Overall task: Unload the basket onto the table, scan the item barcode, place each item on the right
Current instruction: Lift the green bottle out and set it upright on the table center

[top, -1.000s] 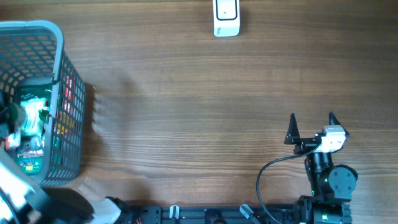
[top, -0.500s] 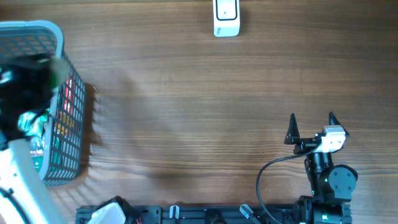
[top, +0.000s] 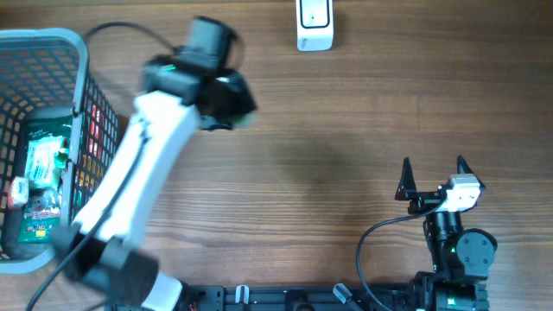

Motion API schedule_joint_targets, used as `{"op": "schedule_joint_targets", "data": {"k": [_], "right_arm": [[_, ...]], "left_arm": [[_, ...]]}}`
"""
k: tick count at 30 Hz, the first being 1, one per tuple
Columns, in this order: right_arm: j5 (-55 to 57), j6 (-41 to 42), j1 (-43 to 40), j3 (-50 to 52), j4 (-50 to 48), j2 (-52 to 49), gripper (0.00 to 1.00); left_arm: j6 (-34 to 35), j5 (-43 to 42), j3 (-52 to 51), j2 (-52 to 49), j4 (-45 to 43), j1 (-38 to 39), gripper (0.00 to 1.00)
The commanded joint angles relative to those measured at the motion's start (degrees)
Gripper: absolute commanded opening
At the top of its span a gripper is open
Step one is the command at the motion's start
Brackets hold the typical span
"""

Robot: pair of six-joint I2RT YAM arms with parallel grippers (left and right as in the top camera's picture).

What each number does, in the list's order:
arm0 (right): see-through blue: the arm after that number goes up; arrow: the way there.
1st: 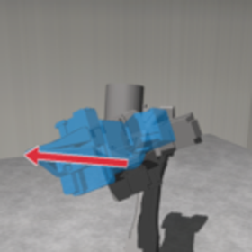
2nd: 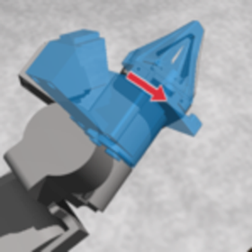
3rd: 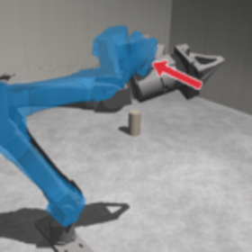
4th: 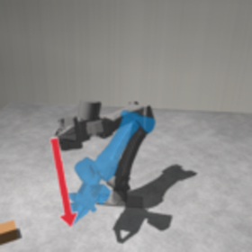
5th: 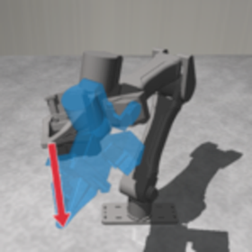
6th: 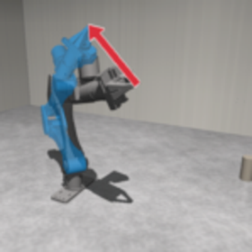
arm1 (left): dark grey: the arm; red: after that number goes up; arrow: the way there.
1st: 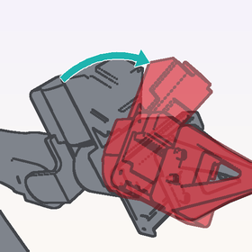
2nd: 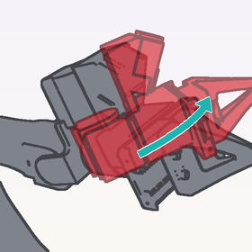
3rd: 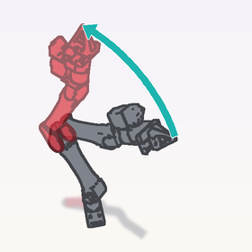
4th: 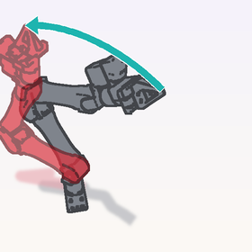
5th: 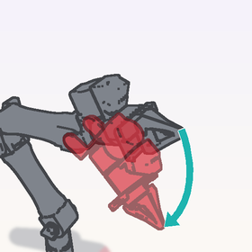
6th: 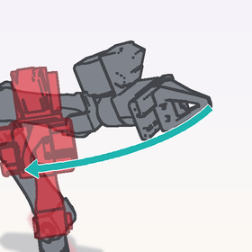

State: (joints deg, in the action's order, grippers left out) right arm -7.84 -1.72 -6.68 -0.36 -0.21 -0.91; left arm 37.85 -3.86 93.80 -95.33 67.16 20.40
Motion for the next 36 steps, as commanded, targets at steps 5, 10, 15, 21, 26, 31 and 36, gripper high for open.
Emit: {"op": "schedule_joint_targets", "data": {"k": [5, 10, 15, 21, 26, 31, 36], "right_arm": [[0.6, 0.6, 0.2, 0.1, -0.2, 0.1, 1.00], [0.6, 0.6, 0.2, 0.1, -0.2, 0.1, 1.00], [0.6, 0.6, 0.2, 0.1, -0.2, 0.1, 1.00], [0.6, 0.6, 0.2, 0.1, -0.2, 0.1, 1.00], [0.6, 0.6, 0.2, 0.1, -0.2, 0.1, 1.00], [0.6, 0.6, 0.2, 0.1, -0.2, 0.1, 1.00], [0.6, 0.6, 0.2, 0.1, -0.2, 0.1, 1.00]], "left_arm": [[-14.7, 2.4, 0.8, -16.3, -3.9, 9.2, 0.57], [-18.0, 2.2, 0.8, -22.3, -6.3, 12.1, 0.56], [-17.9, 2.2, 0.8, -24.9, -7.8, 14.0, 0.63], [-17.9, 2.2, 0.8, -25.3, -8.0, 15.8, 0.95], [-18.2, 2.6, 2.2, -23.1, -4.0, 15.5, 1.00], [-18.1, 5.5, 13.1, -17.6, 5.2, 12.6, 1.00], [-17.9, 5.9, 28.3, -12.3, 11.4, 7.1, 1.00]]}}
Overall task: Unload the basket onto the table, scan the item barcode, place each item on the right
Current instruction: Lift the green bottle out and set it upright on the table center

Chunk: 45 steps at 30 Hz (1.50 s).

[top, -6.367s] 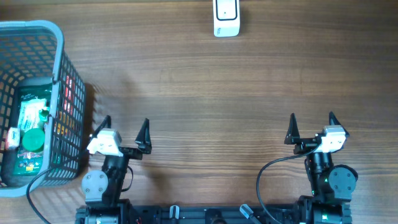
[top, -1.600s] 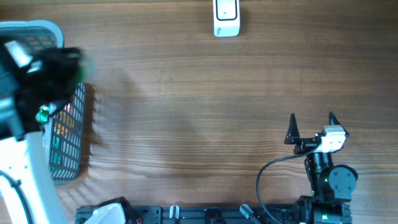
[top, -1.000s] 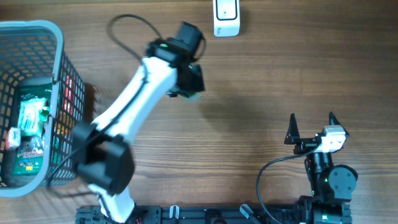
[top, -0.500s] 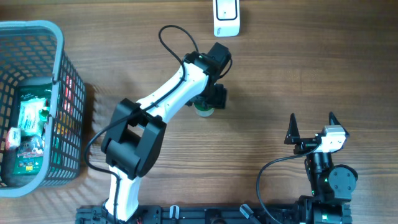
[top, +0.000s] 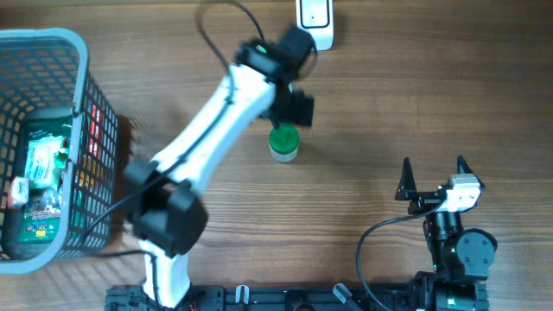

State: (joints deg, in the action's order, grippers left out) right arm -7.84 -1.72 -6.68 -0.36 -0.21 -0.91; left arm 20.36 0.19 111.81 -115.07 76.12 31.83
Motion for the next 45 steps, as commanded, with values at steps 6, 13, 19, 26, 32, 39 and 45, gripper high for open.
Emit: {"op": "schedule_joint_targets", "data": {"k": [6, 13, 19, 26, 32, 39, 45], "right_arm": [[0.6, 0.6, 0.2, 0.1, -0.2, 0.1, 1.00], [0.6, 0.6, 0.2, 0.1, -0.2, 0.1, 1.00], [0.6, 0.6, 0.2, 0.1, -0.2, 0.1, 1.00], [0.6, 0.6, 0.2, 0.1, -0.2, 0.1, 1.00], [0.6, 0.6, 0.2, 0.1, -0.2, 0.1, 1.00], [0.6, 0.6, 0.2, 0.1, -0.2, 0.1, 1.00], [0.6, 0.6, 0.2, 0.1, -0.2, 0.1, 1.00]], "left_arm": [[8.6, 7.1, 19.0, 13.9, 5.7, -15.2, 1.00], [26.1, 7.6, 19.0, 18.0, 15.4, -36.5, 1.00], [26.1, 7.4, 17.5, 17.4, 20.4, -50.1, 1.00], [28.0, 6.4, 15.4, 17.4, 20.4, -59.0, 1.00], [35.0, 5.0, 8.3, 17.4, 20.1, -63.3, 1.00], [36.2, 5.2, -9.2, 17.4, 11.2, -64.5, 1.00], [37.4, 5.2, -19.5, 17.4, 4.3, -64.5, 1.00]]}}
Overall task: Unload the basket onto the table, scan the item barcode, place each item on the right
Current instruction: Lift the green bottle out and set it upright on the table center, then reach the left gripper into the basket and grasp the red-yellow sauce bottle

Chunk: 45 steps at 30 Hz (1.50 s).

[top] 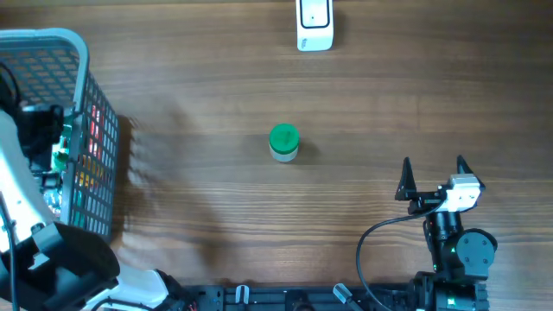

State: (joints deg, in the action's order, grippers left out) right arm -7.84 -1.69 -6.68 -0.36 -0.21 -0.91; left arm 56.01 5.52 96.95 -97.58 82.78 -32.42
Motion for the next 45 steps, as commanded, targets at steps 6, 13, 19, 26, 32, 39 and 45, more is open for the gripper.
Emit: {"op": "schedule_joint_targets", "data": {"k": [6, 13, 19, 26, 32, 39, 45], "right_arm": [[0.6, 0.6, 0.2, 0.1, -0.2, 0.1, 1.00], [0.6, 0.6, 0.2, 0.1, -0.2, 0.1, 1.00], [0.6, 0.6, 0.2, 0.1, -0.2, 0.1, 1.00], [0.6, 0.6, 0.2, 0.1, -0.2, 0.1, 1.00], [0.6, 0.6, 0.2, 0.1, -0.2, 0.1, 1.00], [0.6, 0.6, 0.2, 0.1, -0.2, 0.1, 1.00], [0.6, 0.6, 0.2, 0.1, -0.2, 0.1, 1.00]], "left_arm": [[1.7, -0.1, -11.5, 0.0, -7.0, -0.3, 1.00], [1.7, -0.1, -16.7, 0.0, -12.0, -0.3, 0.85], [1.7, -0.1, -16.9, 0.0, -12.4, -0.3, 0.59], [1.4, 0.0, -16.2, 0.5, -12.7, -0.3, 0.44], [1.2, 0.0, -12.6, 3.2, -10.8, -0.3, 0.40], [1.0, 0.0, -7.0, 8.3, -8.2, -0.3, 0.39], [1.1, 0.2, -6.5, 13.4, -8.3, -0.3, 0.73]]}}
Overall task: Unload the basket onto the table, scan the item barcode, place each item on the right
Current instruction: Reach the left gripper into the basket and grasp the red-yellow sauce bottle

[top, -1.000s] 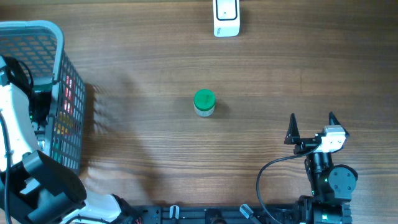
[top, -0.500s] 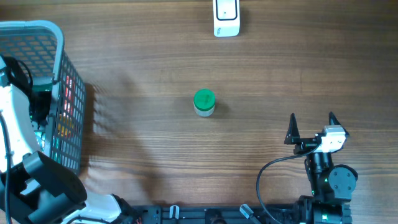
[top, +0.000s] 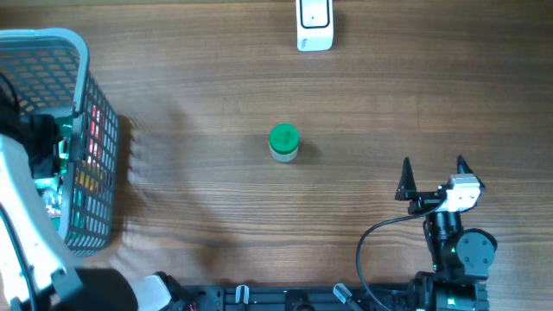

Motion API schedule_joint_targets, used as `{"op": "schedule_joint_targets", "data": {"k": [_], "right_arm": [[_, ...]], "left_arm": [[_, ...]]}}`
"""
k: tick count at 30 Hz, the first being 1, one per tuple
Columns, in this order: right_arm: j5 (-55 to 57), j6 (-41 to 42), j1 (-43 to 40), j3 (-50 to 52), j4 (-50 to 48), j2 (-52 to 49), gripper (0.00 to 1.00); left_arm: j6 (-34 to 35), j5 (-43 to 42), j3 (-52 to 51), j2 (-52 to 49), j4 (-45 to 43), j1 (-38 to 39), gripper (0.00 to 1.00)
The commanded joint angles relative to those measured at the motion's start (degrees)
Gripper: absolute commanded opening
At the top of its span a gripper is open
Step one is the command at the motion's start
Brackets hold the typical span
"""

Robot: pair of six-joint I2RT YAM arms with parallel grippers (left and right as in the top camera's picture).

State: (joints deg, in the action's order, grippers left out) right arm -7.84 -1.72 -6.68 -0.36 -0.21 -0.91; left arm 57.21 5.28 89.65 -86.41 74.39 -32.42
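Note:
A small jar with a green lid [top: 283,142] stands upright alone in the middle of the table. The white barcode scanner [top: 314,24] lies at the far edge, well beyond the jar. My left arm reaches down into the grey mesh basket [top: 95,130] at the left. Its dark gripper [top: 39,138] sits among the packets there, and its jaws are hidden. My right gripper [top: 435,175] rests open and empty near the front right, far from the jar.
The basket holds several packets, green and white ones [top: 47,194] and a red one [top: 86,138] against its right wall. A black cable [top: 371,250] loops by the right arm's base at the front edge.
My left arm has shifted a little inside the basket, its white link now lower at the left edge. The jar, the scanner and the right arm have not moved.
My left gripper was over the table left of centre with something green at its tip. Then it hovered just below the scanner with the green-lidded jar standing under it. Then the arm was back in the basket, where it remains, and the jar stands alone mid-table.

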Motion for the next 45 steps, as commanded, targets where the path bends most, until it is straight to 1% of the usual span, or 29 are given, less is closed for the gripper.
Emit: {"op": "schedule_joint_targets", "data": {"k": [1, 2, 3, 6, 8, 9, 10, 13, 16, 19, 22, 25, 28, 31, 33, 38, 42, 45], "right_arm": [[0.6, 0.6, 0.2, 0.1, -0.2, 0.1, 1.00], [0.6, 0.6, 0.2, 0.1, -0.2, 0.1, 1.00], [0.6, 0.6, 0.2, 0.1, -0.2, 0.1, 1.00], [0.6, 0.6, 0.2, 0.1, -0.2, 0.1, 0.99], [0.6, 0.6, 0.2, 0.1, -0.2, 0.1, 1.00], [0.6, 0.6, 0.2, 0.1, -0.2, 0.1, 1.00], [0.6, 0.6, 0.2, 0.1, -0.2, 0.1, 1.00], [0.6, 0.6, 0.2, 0.1, -0.2, 0.1, 1.00], [0.6, 0.6, 0.2, 0.1, -0.2, 0.1, 1.00], [0.6, 0.6, 0.2, 0.1, -0.2, 0.1, 1.00], [0.6, 0.6, 0.2, 0.1, -0.2, 0.1, 1.00], [0.6, 0.6, 0.2, 0.1, -0.2, 0.1, 1.00], [0.6, 0.6, 0.2, 0.1, -0.2, 0.1, 1.00], [0.6, 0.6, 0.2, 0.1, -0.2, 0.1, 1.00], [0.6, 0.6, 0.2, 0.1, -0.2, 0.1, 1.00], [0.6, 0.6, 0.2, 0.1, -0.2, 0.1, 1.00], [0.6, 0.6, 0.2, 0.1, -0.2, 0.1, 1.00], [0.6, 0.6, 0.2, 0.1, -0.2, 0.1, 1.00]], "left_arm": [[0.0, 0.4, 0.8, 2.2, 0.2, -0.3, 0.88], [0.7, 0.4, 0.8, 2.2, 0.2, -0.3, 0.97], [2.2, 0.4, 0.8, 1.9, 0.5, -0.3, 1.00], [10.2, 0.1, 0.7, 1.3, 1.6, -1.0, 1.00], [13.7, -1.1, 0.7, 1.2, 1.5, -2.5, 1.00], [15.1, -2.1, 0.7, 1.2, 1.5, -3.4, 1.00], [16.9, -5.1, 0.7, 1.2, 1.6, -5.6, 1.00], [18.6, -8.5, 0.7, 1.2, 1.7, -10.0, 1.00], [20.0, -8.9, 0.7, 1.2, 2.3, -14.7, 1.00], [19.9, -10.3, 0.7, 1.1, 1.9, -16.7, 1.00], [18.0, -9.9, 0.6, 1.1, 1.9, -16.6, 1.00], [18.8, -10.0, 0.6, 0.5, 1.0, -16.4, 1.00], [23.0, -10.8, 0.6, -1.1, 1.6, -16.4, 1.00], [28.9, -12.6, 0.6, -4.2, 6.0, -16.4, 1.00], [30.3, -13.9, 0.6, -6.4, 7.9, -16.4, 1.00], [30.1, -18.4, 0.6, -13.0, 9.0, -16.4, 1.00], [29.6, -18.4, 0.6, -17.2, 8.6, -16.4, 1.00], [27.1, -18.8, 0.6, -19.4, 6.8, -16.4, 1.00]]}}
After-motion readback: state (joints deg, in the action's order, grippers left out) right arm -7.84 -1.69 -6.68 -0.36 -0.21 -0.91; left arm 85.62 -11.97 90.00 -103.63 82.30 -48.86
